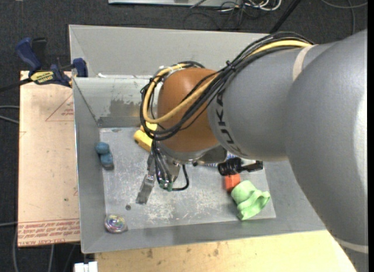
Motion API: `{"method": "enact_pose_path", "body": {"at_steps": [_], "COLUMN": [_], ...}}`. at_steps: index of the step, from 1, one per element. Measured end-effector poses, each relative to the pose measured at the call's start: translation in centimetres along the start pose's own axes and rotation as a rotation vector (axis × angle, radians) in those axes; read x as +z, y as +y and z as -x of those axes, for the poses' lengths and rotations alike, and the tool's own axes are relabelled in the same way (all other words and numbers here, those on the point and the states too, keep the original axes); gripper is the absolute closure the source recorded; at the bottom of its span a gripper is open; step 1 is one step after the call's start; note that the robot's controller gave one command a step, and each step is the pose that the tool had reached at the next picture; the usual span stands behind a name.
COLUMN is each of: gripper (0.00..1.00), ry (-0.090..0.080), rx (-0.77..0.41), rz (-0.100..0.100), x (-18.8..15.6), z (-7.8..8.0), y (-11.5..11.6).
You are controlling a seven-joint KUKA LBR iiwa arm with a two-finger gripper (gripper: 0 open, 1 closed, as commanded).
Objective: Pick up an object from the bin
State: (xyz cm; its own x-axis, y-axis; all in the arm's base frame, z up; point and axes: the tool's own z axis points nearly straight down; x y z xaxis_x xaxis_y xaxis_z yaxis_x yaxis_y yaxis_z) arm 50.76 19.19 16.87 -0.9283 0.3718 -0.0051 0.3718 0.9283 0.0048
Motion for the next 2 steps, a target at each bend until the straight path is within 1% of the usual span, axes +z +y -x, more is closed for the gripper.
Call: {"method": "enact_pose_path", "body": {"at_steps": [1,2], "gripper": [0.00,0.00], "ry": [0.008,-0.001], "rx": [-0.295,-0.102], "rz": [-0.006,0.001], "x": [9.7,-0.9], "z": [3.1,2.8], "y": [-0.4,1.2]}}
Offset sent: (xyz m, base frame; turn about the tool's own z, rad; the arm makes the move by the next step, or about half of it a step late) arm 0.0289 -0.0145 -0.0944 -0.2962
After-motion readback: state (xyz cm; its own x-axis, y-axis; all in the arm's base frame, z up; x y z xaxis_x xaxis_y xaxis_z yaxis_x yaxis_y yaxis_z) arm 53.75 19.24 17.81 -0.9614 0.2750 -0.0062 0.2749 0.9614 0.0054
